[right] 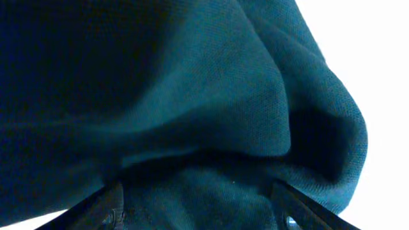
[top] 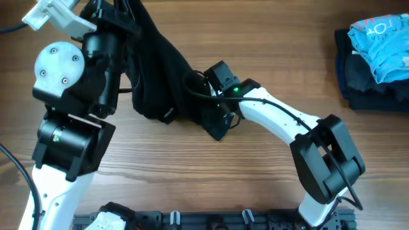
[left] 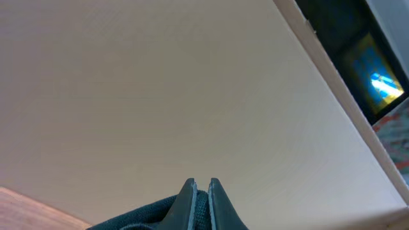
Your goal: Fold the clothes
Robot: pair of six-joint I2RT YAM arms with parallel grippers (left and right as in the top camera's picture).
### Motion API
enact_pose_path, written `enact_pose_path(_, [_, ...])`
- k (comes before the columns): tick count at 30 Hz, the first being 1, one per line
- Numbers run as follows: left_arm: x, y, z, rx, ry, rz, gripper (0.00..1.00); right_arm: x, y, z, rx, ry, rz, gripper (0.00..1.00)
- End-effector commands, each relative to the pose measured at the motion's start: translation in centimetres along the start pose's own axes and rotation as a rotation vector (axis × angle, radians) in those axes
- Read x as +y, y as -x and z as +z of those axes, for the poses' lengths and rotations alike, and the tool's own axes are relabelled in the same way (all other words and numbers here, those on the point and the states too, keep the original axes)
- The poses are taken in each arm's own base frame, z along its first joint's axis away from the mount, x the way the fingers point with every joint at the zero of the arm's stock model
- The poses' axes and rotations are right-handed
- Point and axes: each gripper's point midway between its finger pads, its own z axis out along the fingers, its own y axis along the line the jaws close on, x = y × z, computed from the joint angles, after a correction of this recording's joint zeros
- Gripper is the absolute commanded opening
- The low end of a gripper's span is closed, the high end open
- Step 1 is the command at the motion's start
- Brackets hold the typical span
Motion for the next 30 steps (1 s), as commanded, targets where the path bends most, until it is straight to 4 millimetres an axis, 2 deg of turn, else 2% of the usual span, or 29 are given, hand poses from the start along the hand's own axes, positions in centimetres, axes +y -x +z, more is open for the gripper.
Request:
enact_pose_path(1, [-1.2,1.7,-0.9,-0.035,-0.023,0.004,0.04,0.8,-0.4,0.6,0.004,-0.007,0.012,0.75])
enact_pose_path(4, [-1.0,1.5,-0.8,-0.027,-0.015,0.007,0.04,1.2,-0.4,0.6,0.001,-0.006,0.009,0.81])
enact_pose_path(7, [-0.8,1.3,-0.8,-0.018,-0.007,0.011,0.04,1.1,-0.7,1.2,0.011,-0.019,0.011,0.80])
enact_pose_path(9, [-0.7,1.2,-0.8,-0.016,-0.005,0.012,0.04,0.7,-1.2,1.8,0.031,-0.035,0.013,0.76])
enact_pose_path(13, [-0.7,1.1,-0.8,-0.012,-0.002,0.013,0.04,-0.5,-1.9,2.3,0.055,-0.095,0.025,0.54])
enact_pose_path(17, [-0.7,1.1,-0.8,-0.012,-0.002,0.013,0.04,-1.1,-2.0,2.1,0.060,-0.125,0.027,0.25])
enact_pose_path(19, [-0.7,1.1,-0.8,-0.012,-0.002,0.013,0.04,-1.2,-1.2,1.2,0.061,-0.129,0.038,0.04])
enact_pose_path(20, [-0.6,1.1,-0.8,-0.011,0.000,0.014,0.04,-1.3,-0.8,0.7,0.059,-0.130,0.044,0.04])
enact_pose_path(22, [-0.3,0.7,-0.8,0.004,0.013,0.020,0.04,-1.6,1.3,-2.3,0.042,-0.132,0.027,0.04])
enact_pose_path(24, [0.2,0.2,-0.8,0.025,0.033,0.056,0.04,-1.6,3.6,-6.2,0.002,-0.126,0.010,0.04])
enact_pose_path(27, [1.7,-0.5,-1.0,0.057,0.095,0.153,0.04,-2.0,7.0,-14.2,-0.104,-0.118,-0.022,0.04])
enact_pose_path(30, [2.8,-0.5,-1.6,0.068,0.149,0.238,0.04,-3.3,8.7,-21.4,-0.218,-0.126,-0.027,0.04])
